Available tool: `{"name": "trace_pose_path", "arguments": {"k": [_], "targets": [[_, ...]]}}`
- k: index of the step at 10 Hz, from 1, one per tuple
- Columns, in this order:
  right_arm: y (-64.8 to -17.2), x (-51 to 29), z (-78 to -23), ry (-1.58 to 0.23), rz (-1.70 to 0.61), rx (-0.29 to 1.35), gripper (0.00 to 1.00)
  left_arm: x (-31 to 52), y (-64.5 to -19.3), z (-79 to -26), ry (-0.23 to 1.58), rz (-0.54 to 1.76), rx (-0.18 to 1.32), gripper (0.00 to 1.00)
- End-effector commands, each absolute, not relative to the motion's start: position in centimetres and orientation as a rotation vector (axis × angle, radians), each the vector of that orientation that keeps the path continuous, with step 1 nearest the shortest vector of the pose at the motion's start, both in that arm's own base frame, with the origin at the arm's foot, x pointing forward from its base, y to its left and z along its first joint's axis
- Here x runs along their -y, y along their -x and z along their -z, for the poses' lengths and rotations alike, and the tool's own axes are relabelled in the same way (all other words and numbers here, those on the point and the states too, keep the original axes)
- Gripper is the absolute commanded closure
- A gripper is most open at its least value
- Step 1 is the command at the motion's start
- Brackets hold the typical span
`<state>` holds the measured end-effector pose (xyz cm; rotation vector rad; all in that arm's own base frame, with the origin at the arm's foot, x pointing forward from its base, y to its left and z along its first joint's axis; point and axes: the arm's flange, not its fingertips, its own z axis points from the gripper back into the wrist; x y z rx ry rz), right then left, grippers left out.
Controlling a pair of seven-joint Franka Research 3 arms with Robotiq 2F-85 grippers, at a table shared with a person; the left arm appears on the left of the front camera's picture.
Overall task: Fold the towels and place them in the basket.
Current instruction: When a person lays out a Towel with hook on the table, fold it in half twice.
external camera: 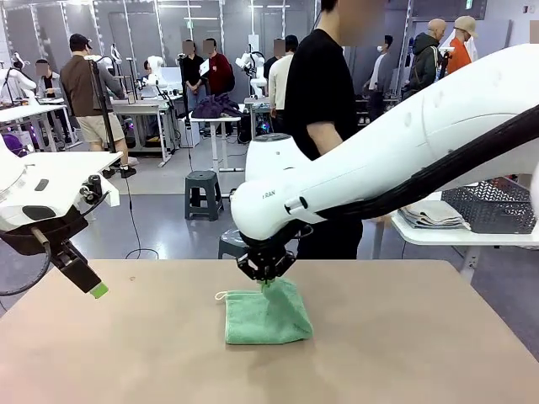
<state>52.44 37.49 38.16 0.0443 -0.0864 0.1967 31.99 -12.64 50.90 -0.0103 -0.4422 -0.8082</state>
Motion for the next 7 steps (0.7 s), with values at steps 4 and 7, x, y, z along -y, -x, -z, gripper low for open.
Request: {"name": "trace_pose_path", "arguments": {"k": [4, 7], "targets": [[-52.8, -43.0, -35.4, -0.029, -0.198, -0.010, 1.00, 12.7, -32.2, -50.8, 0.012, 0.810, 0.453, 0.08], [-52.9, -43.6, -34.4, -0.034, -0.181, -0.022, 1.00, 12.7, -32.2, -50.8, 0.012, 0.810, 0.453, 0.08]]}}
